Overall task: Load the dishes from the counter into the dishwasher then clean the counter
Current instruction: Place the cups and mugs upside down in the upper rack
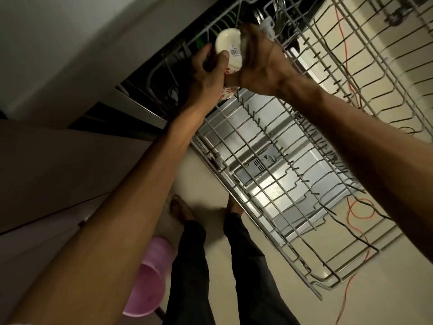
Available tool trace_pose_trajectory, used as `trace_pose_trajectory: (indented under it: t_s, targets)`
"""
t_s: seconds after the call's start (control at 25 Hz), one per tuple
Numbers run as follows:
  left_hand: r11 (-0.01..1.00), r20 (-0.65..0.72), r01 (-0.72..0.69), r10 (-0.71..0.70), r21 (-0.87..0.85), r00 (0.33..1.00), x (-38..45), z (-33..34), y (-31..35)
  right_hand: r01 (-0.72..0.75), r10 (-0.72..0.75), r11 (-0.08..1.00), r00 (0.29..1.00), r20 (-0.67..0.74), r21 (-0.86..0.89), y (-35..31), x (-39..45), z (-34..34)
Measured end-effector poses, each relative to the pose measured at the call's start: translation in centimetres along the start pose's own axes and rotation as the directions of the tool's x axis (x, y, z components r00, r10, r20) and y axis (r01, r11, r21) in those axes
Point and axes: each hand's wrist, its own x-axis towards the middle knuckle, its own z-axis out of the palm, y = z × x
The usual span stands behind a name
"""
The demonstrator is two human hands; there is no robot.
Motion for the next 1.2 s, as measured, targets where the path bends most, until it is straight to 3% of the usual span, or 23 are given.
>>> trace_pose_trajectory:
  t_s: [0.2, 0.56, 0.76, 0.92, 1.2]
  targets:
    - [0.998, 0.013, -0.062, 0.062, -0.014, 0.998, 1.1, 0.8, 0.1, -0.039, 0.04, 0.999, 0.999, -0.035, 0.033, 1.4, 0.1, 0.9]
    - [0.996, 0.002, -0.072, 0.072, 0.06, 0.997, -0.6, 0.4, 0.1, -0.083, 0.112, 0.946, 0.991, -0.076, 0.313, 1.4, -4.0, 0.9]
    - [0.961, 0.017, -0.089, 0.088, 0.263, 0.996, -6.1, -0.5, 1.1, -0.074, 0.103, 0.979, 0.984, -0.146, 0.19, 0.5, -8.2, 1.0]
    - [0.897, 0.004, -0.19, 0.205, 0.4, 0.979, -10.7, -0.9, 2.5, -0.05, 0.066, 0.995, 0.981, -0.18, 0.089, -0.4, -11.7, 0.4]
    - [0.938, 0.011, -0.187, 0.192, 0.292, 0.981, -18.1, -3.1, 5.1, -0.008, 0.033, 0.992, 0.981, -0.192, 0.128, -5.7, -18.6, -3.4]
